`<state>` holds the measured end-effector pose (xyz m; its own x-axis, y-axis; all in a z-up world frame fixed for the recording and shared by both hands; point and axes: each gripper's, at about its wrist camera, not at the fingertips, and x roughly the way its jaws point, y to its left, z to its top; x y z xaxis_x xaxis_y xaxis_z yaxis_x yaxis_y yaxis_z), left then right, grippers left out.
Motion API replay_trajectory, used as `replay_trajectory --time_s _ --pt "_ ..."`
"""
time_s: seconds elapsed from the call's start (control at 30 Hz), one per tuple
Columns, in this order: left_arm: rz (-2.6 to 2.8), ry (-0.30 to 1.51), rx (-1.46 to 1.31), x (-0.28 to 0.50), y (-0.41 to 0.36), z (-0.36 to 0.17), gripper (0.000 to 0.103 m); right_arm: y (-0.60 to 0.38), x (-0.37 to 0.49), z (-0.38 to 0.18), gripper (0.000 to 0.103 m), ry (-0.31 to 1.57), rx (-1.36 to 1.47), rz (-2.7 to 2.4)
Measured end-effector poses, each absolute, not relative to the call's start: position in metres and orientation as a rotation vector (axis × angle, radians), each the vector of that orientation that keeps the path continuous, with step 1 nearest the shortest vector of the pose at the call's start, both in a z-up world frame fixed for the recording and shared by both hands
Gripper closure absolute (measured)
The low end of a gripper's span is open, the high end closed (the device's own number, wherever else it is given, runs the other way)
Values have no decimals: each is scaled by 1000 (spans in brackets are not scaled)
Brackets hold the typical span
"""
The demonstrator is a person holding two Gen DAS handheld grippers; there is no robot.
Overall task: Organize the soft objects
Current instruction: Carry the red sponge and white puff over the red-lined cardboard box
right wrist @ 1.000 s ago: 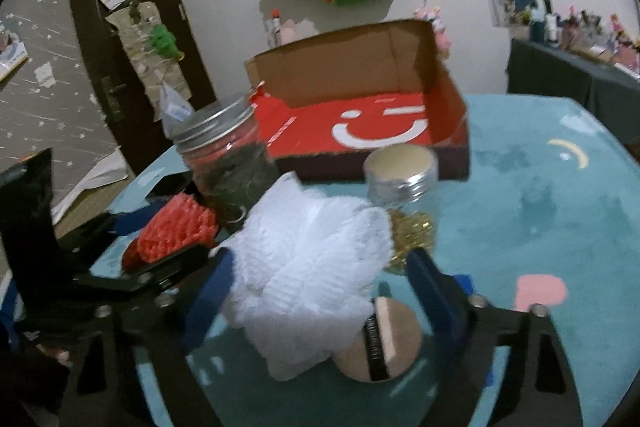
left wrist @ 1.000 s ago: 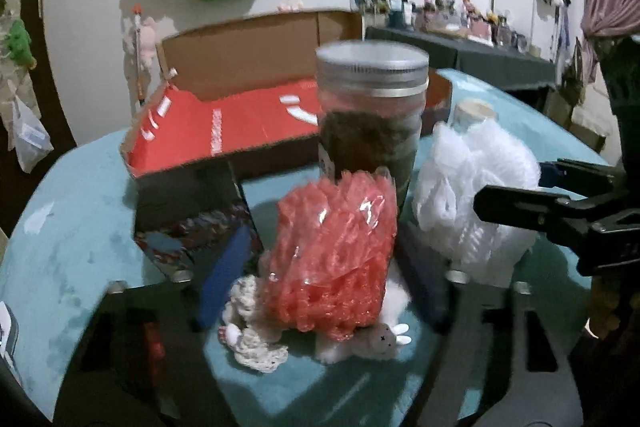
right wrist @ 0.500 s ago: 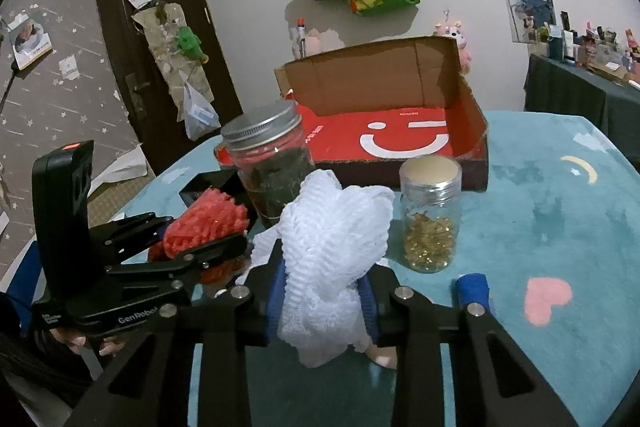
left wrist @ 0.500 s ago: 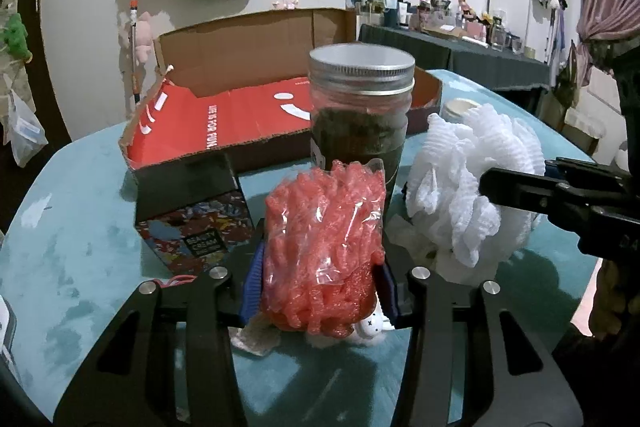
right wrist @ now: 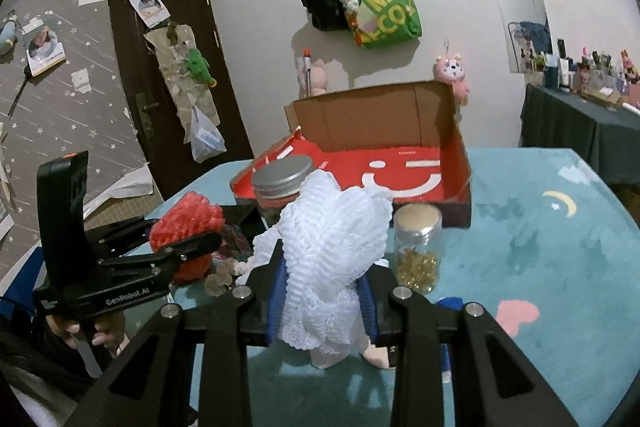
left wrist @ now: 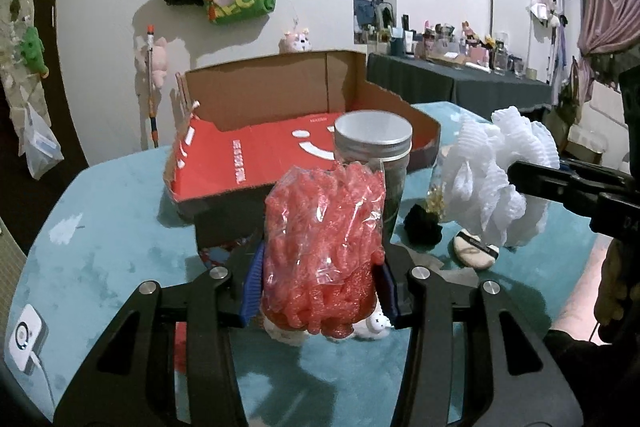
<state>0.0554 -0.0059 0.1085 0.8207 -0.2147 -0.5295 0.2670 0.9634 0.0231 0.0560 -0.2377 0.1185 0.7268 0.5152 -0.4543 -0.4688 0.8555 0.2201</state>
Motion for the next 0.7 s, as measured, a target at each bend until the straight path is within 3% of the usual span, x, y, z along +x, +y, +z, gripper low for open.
replay_trajectory --time_s 0.7 --pt "-265 472 129 83 7 167 59 -244 86 180 70 403 27 543"
